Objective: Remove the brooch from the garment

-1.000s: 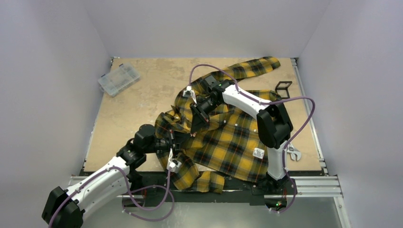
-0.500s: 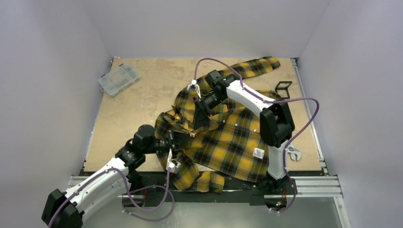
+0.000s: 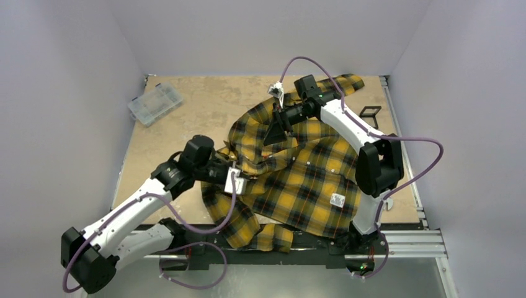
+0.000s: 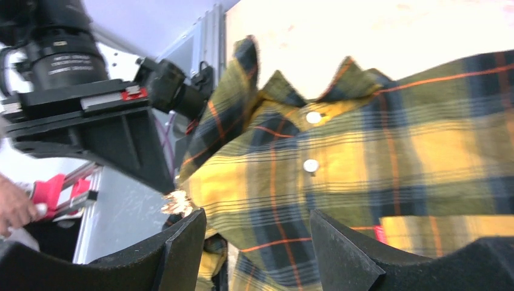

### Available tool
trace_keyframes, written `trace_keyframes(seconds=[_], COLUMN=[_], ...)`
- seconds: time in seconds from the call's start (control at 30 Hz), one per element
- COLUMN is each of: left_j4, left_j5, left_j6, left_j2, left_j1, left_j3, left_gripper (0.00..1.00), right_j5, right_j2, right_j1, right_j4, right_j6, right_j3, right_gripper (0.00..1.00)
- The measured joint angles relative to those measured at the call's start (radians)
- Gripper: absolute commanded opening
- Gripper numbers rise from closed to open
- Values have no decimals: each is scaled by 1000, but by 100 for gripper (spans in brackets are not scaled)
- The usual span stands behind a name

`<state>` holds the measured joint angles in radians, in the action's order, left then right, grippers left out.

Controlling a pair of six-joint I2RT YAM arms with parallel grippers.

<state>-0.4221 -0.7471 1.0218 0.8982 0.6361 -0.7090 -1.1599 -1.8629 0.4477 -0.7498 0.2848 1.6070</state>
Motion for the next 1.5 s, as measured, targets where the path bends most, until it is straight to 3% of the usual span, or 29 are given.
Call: trace_keyframes(seconds=[0.2, 0.37, 0.53, 0.67, 0.93, 1.23, 1.33, 1.5], left_j4=[-192, -324, -475, -580, -688, -833, -821, -626], left_j5=[-63, -140, -216, -278, -325, -326, -303, -169], left_j6=[-256, -508, -644, -722, -818, -759, -721, -570], left_j2=[187, 386, 589, 642, 626, 489, 385, 145], left_j1=[-16, -161, -241, -275, -370, -433, -433, -375], left_j3=[-187, -309, -447, -457, -418, -443, -494, -526], left_gripper=[0, 0, 0, 0, 0, 0, 0, 0], right_j5=[35, 71, 91, 97, 100, 105, 119, 149], right_j2=[0, 0, 0, 0, 0, 0, 6, 110], right_j1=[-66, -89, -104, -123, -149, -149, -149, -149], right_j4=[37, 45, 45, 43, 35, 21, 39, 187], right_j6=[-26, -24, -20, -9, 12, 23, 8, -109], right_j3=[0, -10, -17, -17, -24, -23, -24, -81], right_gripper=[67, 67, 67, 67, 67, 65, 66, 64])
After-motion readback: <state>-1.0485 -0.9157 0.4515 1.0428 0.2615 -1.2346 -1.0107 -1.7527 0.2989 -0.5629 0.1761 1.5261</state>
